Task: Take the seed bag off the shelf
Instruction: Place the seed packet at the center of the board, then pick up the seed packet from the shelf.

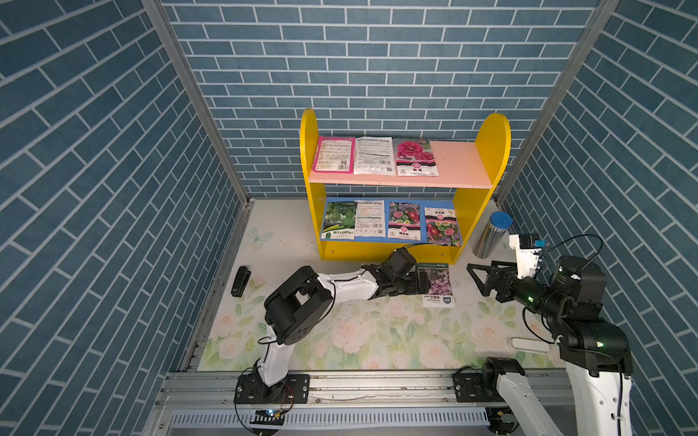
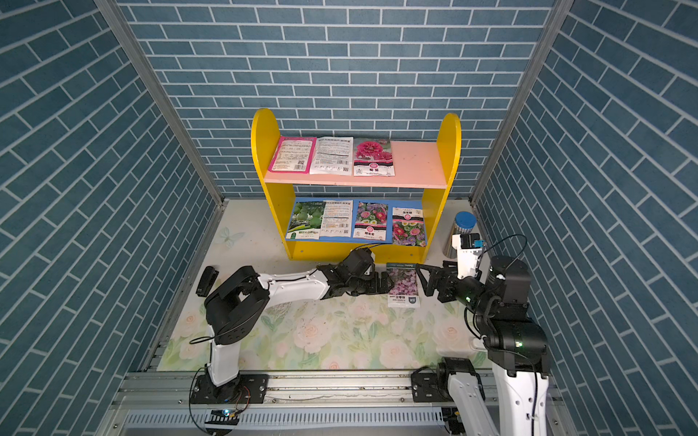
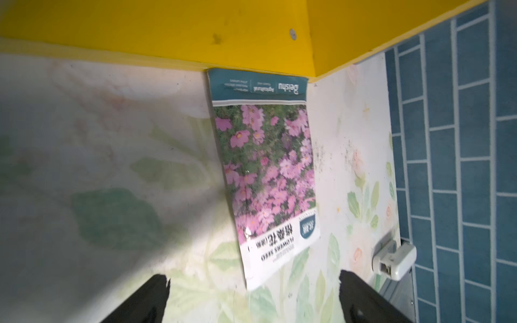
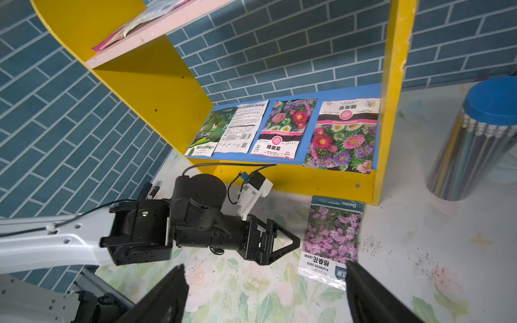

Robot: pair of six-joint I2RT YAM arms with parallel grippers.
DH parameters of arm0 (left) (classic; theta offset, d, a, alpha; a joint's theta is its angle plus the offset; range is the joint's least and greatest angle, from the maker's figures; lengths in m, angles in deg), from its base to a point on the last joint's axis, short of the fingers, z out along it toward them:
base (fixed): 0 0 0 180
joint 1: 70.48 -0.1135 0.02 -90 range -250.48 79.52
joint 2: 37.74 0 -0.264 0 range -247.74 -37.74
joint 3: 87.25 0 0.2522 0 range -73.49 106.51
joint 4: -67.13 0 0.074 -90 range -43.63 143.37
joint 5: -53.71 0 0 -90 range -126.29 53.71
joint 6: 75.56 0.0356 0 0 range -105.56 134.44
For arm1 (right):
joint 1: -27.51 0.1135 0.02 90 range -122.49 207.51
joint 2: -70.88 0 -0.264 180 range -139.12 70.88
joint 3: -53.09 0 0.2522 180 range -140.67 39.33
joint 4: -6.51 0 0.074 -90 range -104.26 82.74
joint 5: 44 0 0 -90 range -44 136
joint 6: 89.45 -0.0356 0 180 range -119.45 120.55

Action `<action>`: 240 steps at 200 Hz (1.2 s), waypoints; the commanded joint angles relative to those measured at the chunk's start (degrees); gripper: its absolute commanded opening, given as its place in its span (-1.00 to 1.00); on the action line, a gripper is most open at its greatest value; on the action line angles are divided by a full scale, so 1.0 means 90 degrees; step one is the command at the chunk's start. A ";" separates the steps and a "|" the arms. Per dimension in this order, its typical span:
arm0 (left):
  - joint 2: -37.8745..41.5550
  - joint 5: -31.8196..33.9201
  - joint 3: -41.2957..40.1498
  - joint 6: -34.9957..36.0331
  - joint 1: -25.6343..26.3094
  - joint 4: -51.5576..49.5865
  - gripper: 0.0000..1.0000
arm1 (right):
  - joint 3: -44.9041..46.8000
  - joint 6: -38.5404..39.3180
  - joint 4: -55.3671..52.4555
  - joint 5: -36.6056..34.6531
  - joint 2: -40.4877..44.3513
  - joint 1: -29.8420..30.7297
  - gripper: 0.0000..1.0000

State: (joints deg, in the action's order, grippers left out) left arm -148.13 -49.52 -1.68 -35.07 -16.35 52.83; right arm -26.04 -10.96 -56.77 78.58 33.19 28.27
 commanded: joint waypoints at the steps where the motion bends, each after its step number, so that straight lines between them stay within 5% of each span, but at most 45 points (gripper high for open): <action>1: 0.0732 -0.0097 -0.0226 0.0672 0.0000 -0.0052 0.99 | -0.0029 0.0163 0.0788 0.0293 -0.0133 0.0033 0.79; 66: 0.3037 0.1219 -0.0521 0.1845 0.0138 -0.0455 0.99 | -0.0410 0.0037 0.1536 -0.0067 -0.0918 0.0148 0.73; 125: 0.4284 0.2078 -0.0356 0.2907 0.0133 -0.0825 0.99 | -0.1146 -0.0032 0.2095 -0.1634 -0.1872 0.1652 0.71; 172: 0.5306 0.2653 -0.0455 0.3444 0.0119 -0.0946 1.00 | -0.2260 0.0225 0.2180 -0.2897 -0.2925 0.2725 0.71; 240: 0.5797 0.3362 -0.0040 0.4015 0.0117 -0.1598 0.99 | -0.4659 0.0767 0.1689 -0.4036 -0.4901 0.3076 0.70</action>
State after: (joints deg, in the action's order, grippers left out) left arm -96.92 -22.58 -3.56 -1.92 -15.24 41.88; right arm -61.01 -7.70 -39.57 47.85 -5.87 55.63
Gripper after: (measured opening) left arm 0.997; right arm 0.851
